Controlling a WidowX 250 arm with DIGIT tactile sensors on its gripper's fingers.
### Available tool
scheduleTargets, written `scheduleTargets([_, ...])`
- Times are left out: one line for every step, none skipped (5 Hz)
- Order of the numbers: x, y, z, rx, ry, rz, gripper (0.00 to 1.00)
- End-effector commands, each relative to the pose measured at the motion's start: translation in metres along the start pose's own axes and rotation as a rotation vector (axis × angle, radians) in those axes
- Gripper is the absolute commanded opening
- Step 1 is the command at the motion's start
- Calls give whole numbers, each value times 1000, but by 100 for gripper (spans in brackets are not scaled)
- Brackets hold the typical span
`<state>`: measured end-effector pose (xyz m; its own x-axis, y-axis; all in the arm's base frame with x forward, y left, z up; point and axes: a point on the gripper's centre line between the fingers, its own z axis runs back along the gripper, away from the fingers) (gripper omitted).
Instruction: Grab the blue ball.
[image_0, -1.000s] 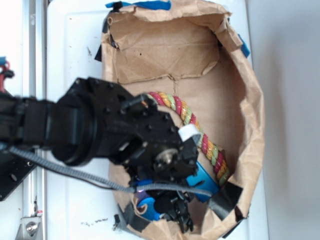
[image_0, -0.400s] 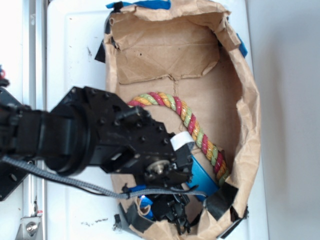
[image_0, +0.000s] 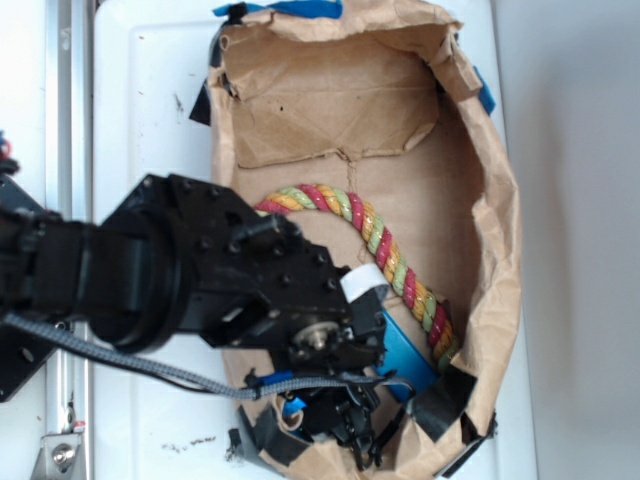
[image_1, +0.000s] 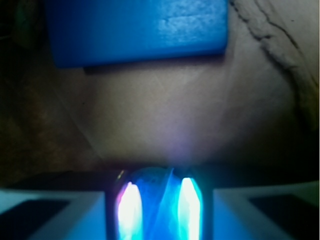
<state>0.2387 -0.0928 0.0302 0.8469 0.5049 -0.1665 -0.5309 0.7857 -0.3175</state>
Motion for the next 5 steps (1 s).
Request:
scheduleTargets([1,0,3,-2,-22,-29,0])
scheduleTargets([5,2,21,47,-99,-100,0])
scheduleTargets([17,13,50,38,-183,-80,0])
scheduleTargets([33,26,87,4,-290,59,0])
scheduleTargets([43,32,109,30,-339,154,0])
